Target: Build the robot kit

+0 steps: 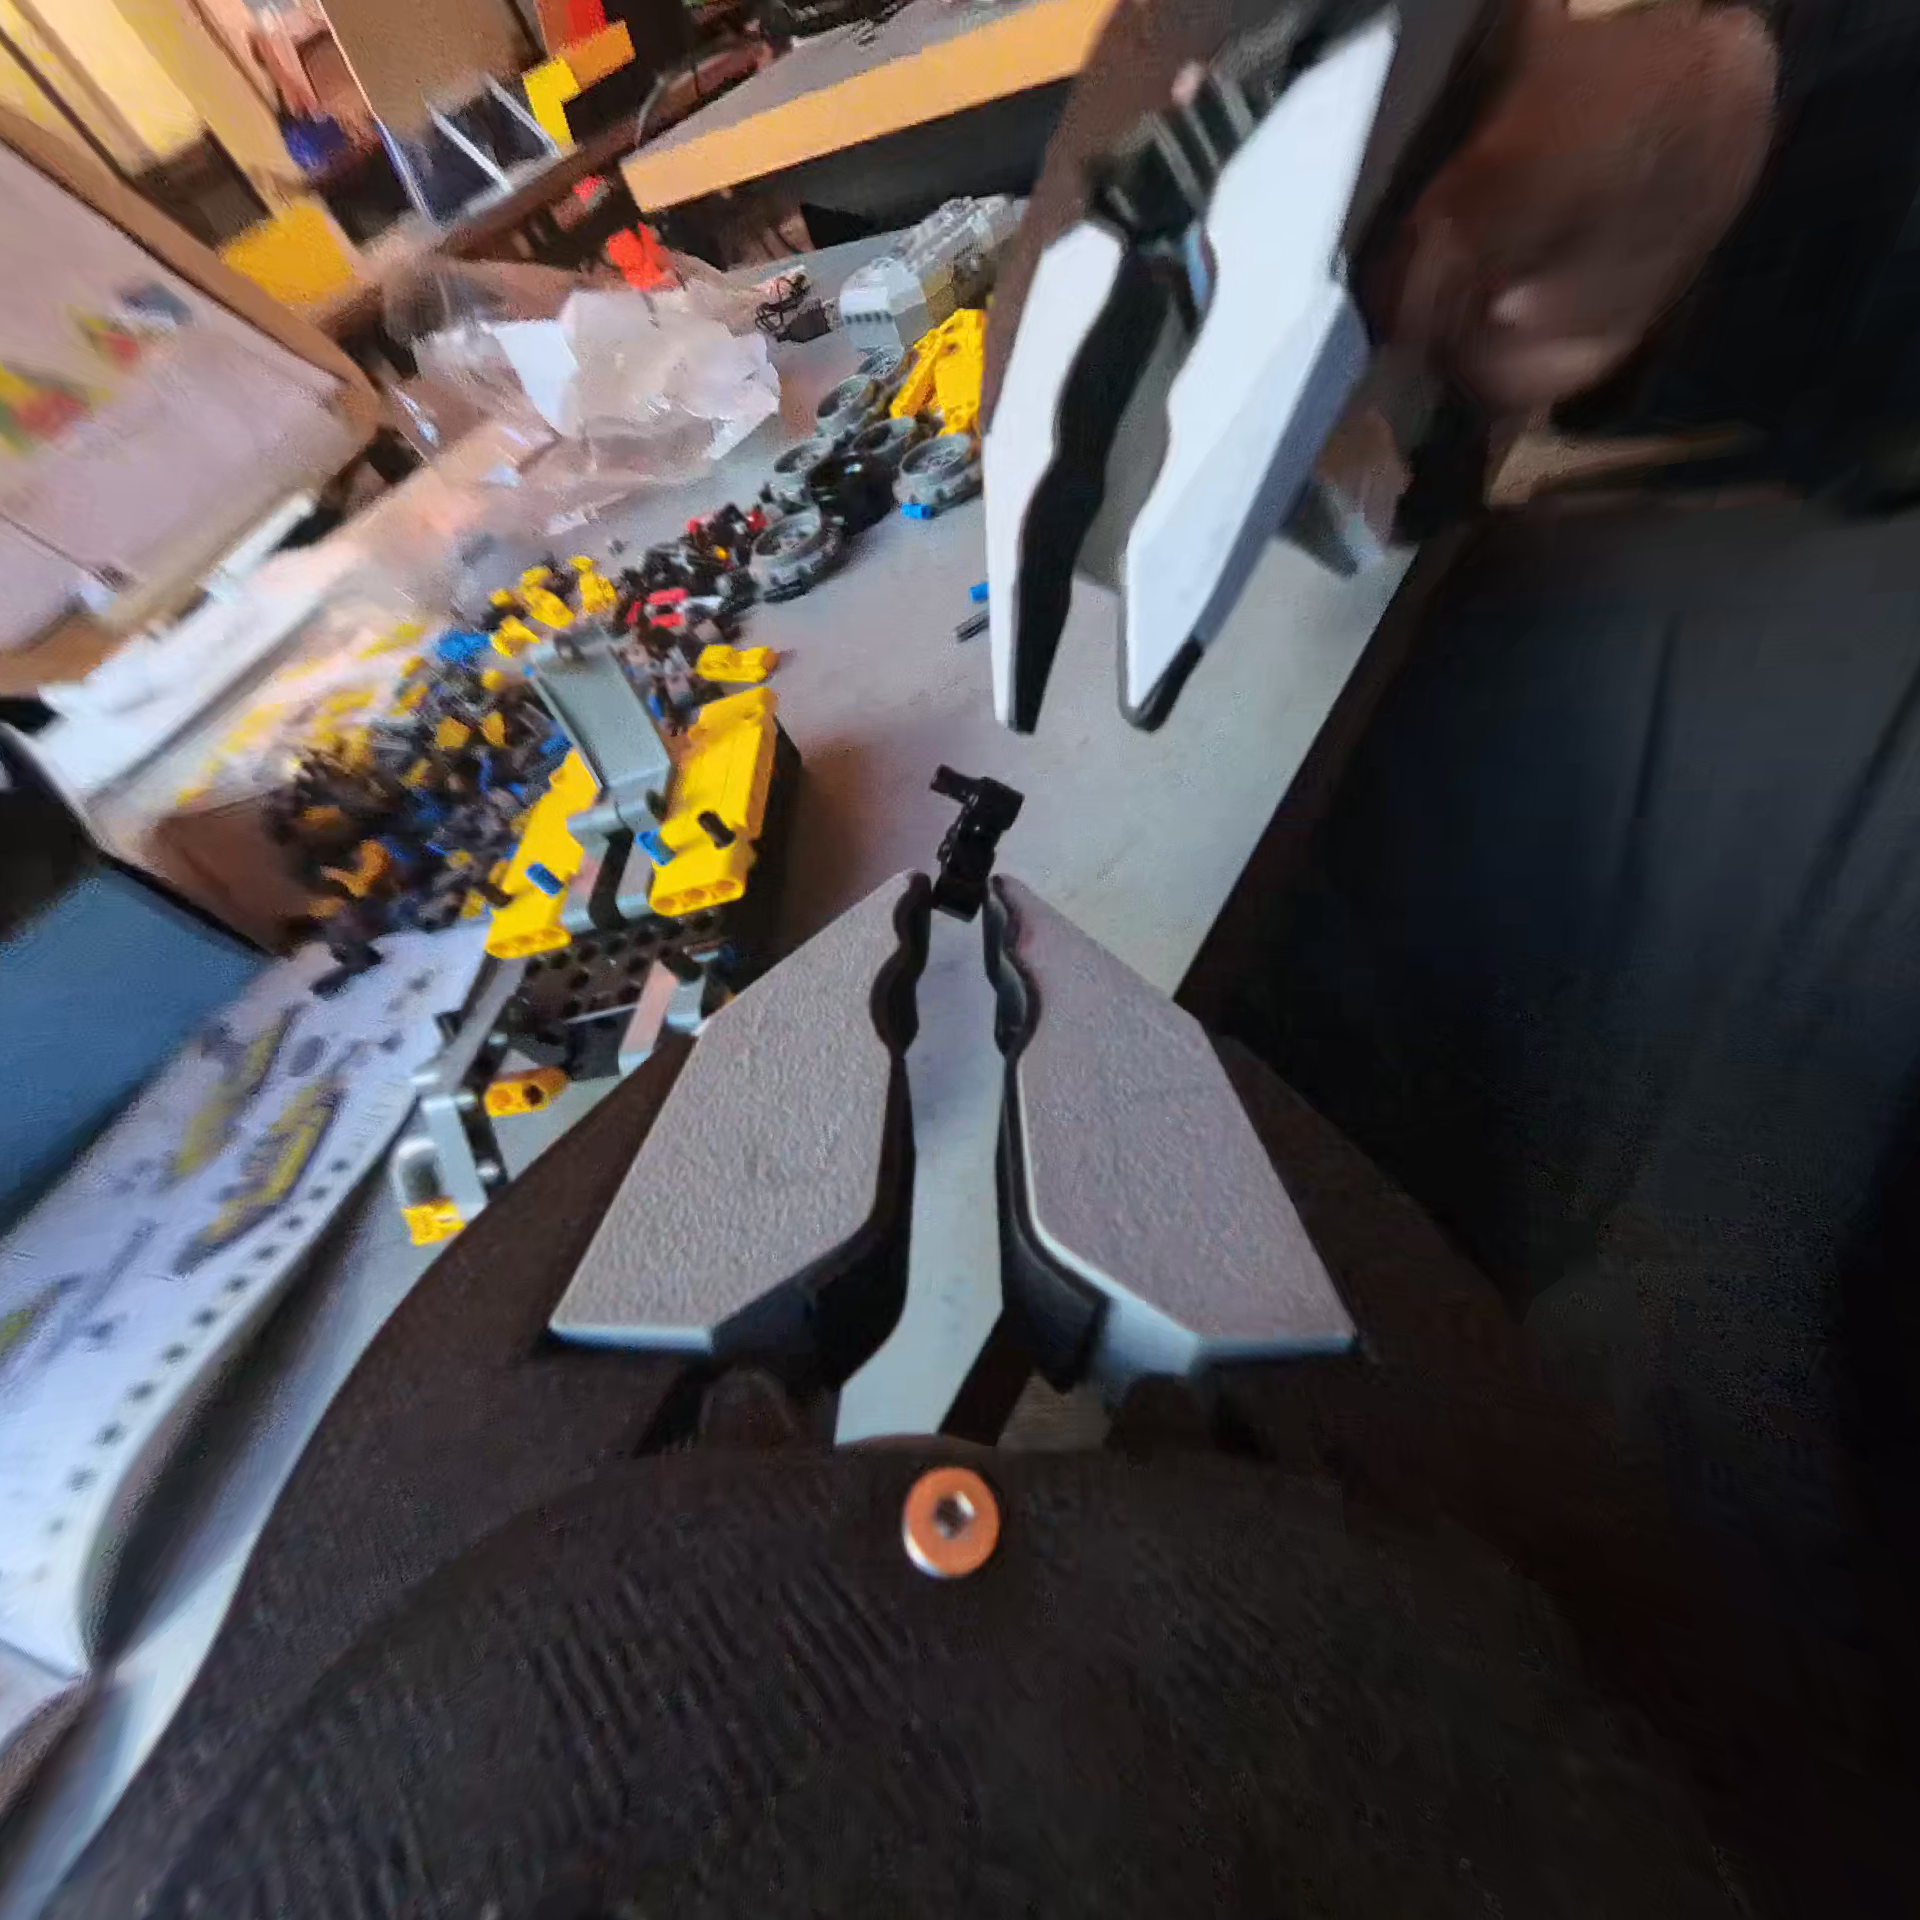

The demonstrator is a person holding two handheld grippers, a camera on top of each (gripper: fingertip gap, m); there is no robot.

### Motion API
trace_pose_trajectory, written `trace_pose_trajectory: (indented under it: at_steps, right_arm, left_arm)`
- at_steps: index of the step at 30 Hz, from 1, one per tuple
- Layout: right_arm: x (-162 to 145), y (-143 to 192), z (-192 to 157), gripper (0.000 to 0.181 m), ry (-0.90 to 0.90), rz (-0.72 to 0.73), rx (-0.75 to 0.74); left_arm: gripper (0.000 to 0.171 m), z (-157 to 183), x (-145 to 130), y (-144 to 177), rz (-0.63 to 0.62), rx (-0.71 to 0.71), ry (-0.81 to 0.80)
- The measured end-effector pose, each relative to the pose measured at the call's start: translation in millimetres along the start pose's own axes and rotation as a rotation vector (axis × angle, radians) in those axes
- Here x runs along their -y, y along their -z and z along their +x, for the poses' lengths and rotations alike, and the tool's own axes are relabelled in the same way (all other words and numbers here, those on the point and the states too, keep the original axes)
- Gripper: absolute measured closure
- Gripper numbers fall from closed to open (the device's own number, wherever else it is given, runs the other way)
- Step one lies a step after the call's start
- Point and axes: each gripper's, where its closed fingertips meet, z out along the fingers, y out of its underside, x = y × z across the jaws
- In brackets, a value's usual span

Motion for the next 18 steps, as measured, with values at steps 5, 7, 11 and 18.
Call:
trace_pose_trajectory:
  at_steps: [5, 7, 11, 18]
  right_arm:
    - [-1, -1, -2, 0.156, 0.099, -0.015, -0.042]
    - [-5, -4, -2, 0.156, 0.136, -0.047, -0.061]
    - [-10, -9, 0, 0.156, 0.175, -0.086, -0.097]
    - [-8, -9, 4, 0.156, 0.287, -0.079, -0.172]
  left_arm:
    - [0.164, 2, -5, -2, -0.007, 0.037, -0.116]
    - [0.165, -1, -9, -2, -0.018, 0.074, -0.175]
    - [0.165, 3, -10, -3, -0.024, 0.085, -0.212]
    - [0.164, 5, -12, -5, -0.010, 0.053, -0.092]
